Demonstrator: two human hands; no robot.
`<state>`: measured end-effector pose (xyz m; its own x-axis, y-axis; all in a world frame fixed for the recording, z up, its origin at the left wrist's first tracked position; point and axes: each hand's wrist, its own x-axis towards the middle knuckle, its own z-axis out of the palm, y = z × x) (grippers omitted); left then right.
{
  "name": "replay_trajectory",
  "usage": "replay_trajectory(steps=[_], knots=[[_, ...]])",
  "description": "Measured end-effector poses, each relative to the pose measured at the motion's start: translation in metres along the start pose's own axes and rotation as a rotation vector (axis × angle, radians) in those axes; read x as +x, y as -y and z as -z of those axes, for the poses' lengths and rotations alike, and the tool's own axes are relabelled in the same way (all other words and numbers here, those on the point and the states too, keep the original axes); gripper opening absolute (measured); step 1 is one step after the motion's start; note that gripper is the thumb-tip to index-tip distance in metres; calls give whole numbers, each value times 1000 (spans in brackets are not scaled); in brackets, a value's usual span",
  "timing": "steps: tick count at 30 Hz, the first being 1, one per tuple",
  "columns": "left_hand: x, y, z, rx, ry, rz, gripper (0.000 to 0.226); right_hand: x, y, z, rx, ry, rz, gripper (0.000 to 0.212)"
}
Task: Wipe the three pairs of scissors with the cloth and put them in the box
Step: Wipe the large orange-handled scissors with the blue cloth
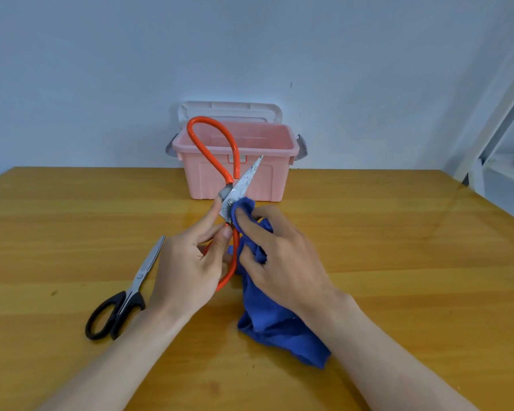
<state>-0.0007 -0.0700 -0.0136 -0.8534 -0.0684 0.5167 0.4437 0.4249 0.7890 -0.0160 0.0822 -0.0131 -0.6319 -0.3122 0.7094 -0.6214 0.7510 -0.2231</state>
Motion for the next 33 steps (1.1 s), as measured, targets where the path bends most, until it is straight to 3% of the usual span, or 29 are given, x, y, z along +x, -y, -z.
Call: replay_trajectory(steps=[10, 19, 25, 30, 33], knots=[[8, -1, 11, -15, -62, 9, 47, -1, 4, -1, -187, 64, 1, 49], [15, 2, 20, -63, -109, 67, 45, -3, 5, -6, -161, 100, -4, 46], [13, -1, 16, -67, -69, 65, 44, 2, 5, -9, -176, 125, -23, 58], [15, 3, 18, -111, -86, 131, 44, 0, 2, -12, -142, 83, 19, 48], [12, -1, 13, -127, -42, 152, 45, 1, 0, -11, -124, 124, -4, 57]])
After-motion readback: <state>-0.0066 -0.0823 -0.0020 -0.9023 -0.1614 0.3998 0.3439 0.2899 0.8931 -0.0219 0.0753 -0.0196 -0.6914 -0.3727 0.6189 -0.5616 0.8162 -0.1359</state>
